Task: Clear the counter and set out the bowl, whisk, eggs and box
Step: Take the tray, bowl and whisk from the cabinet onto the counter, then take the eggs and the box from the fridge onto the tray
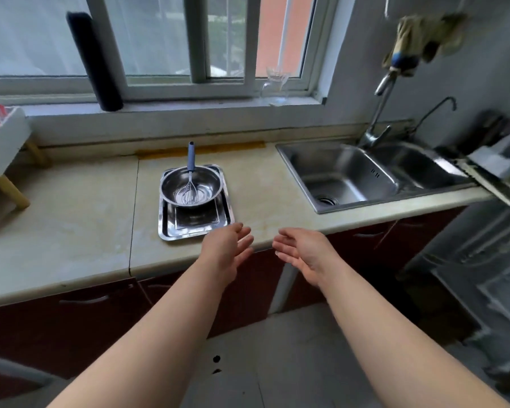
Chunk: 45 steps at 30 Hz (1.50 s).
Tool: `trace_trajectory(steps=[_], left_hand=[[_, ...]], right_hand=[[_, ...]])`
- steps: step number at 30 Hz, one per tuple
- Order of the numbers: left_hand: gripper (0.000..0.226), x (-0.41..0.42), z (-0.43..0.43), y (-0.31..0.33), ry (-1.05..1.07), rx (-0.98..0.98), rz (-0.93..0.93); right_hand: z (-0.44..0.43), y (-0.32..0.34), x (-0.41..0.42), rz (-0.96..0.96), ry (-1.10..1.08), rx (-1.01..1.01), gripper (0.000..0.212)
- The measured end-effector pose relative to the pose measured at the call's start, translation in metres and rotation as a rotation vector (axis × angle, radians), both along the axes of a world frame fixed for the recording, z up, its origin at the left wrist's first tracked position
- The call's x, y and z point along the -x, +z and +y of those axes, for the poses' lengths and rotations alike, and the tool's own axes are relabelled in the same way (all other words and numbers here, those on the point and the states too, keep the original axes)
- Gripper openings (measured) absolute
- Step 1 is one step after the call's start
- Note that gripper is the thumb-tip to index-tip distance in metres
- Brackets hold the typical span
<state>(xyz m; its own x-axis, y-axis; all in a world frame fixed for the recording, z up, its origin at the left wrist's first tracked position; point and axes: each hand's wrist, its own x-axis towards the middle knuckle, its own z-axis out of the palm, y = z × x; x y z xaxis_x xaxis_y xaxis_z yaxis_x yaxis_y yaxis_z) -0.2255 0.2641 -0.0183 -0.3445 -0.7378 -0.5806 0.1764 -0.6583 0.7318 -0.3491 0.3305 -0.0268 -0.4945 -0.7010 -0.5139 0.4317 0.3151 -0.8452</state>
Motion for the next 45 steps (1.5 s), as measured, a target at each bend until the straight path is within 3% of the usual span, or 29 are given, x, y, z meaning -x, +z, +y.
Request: trace_trajectory(steps=[14, 27, 36, 45], left_hand=[[0.020, 0.129, 0.074, 0.083, -0.452, 0.039, 0.140], [0.027, 0.248, 0.195, 0.115, -1.075, 0.021, 0.191], [0.018, 0.302, 0.315, 0.129, -1.348, 0.057, 0.235], [0.027, 0.381, 0.431, 0.137, -1.405, 0.210, 0.239]], right_hand=[[0.119, 0.103, 0.082, 0.145, -0.447, 0.182, 0.017], [0.293, 0.139, 0.116, 0.302, -1.093, 0.075, 0.010], [0.422, 0.153, 0.128, 0.441, -1.333, -0.082, 0.012], [0.549, 0.173, 0.196, 0.702, -1.385, -0.478, 0.025]])
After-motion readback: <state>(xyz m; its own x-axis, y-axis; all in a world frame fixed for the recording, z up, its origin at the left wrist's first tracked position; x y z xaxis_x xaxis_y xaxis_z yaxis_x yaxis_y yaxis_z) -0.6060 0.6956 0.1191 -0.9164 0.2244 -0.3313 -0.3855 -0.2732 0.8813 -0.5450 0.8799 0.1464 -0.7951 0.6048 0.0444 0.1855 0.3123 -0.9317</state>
